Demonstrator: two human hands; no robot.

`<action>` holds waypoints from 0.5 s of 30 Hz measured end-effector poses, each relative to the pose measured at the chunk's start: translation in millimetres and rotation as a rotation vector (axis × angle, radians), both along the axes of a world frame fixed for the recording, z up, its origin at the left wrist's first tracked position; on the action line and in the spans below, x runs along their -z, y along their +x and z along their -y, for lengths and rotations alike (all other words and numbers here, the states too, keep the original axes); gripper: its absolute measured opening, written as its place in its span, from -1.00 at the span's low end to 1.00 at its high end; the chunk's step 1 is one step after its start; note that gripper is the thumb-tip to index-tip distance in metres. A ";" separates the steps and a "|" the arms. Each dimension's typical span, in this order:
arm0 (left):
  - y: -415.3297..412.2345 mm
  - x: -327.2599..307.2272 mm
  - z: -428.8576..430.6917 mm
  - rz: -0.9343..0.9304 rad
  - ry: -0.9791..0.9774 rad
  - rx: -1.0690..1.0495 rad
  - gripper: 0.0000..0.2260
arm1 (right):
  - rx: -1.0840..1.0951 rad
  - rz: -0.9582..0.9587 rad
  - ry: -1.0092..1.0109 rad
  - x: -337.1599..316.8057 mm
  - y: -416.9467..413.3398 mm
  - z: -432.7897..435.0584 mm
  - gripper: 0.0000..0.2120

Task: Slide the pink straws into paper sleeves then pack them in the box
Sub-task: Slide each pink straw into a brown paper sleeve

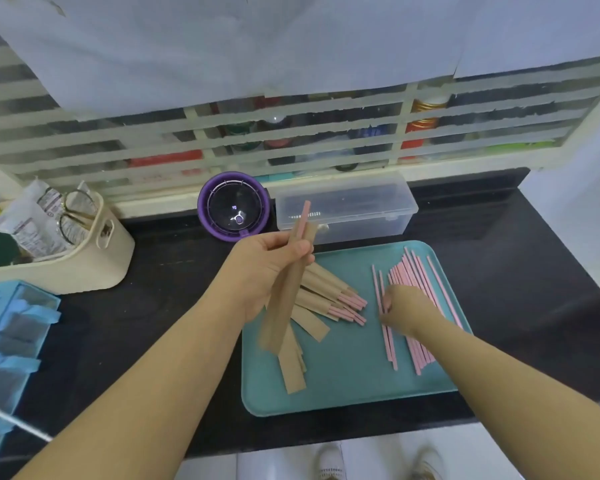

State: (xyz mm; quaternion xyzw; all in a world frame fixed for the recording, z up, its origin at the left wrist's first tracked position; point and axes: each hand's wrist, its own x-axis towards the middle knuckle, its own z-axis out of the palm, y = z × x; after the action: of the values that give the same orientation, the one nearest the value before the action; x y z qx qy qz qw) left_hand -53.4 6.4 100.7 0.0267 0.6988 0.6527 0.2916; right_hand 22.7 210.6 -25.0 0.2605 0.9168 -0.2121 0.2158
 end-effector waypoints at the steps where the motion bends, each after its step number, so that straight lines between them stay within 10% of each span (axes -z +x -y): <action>1: 0.2 1.9 0.9 0.005 0.001 -0.006 -0.92 | 0.006 -0.005 0.010 2.3 -1.4 2.6 -0.89; 15: 0.8 0.2 11.9 -0.021 -0.070 -0.018 -0.92 | 0.132 -0.173 -0.173 -20.5 -11.7 0.5 -0.78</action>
State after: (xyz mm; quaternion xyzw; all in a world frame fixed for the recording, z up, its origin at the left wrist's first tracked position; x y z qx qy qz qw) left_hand -52.6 -5.5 100.5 0.0170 0.7245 0.6299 0.2793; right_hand 11.1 210.1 -4.5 0.2814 0.8912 -0.3256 0.1432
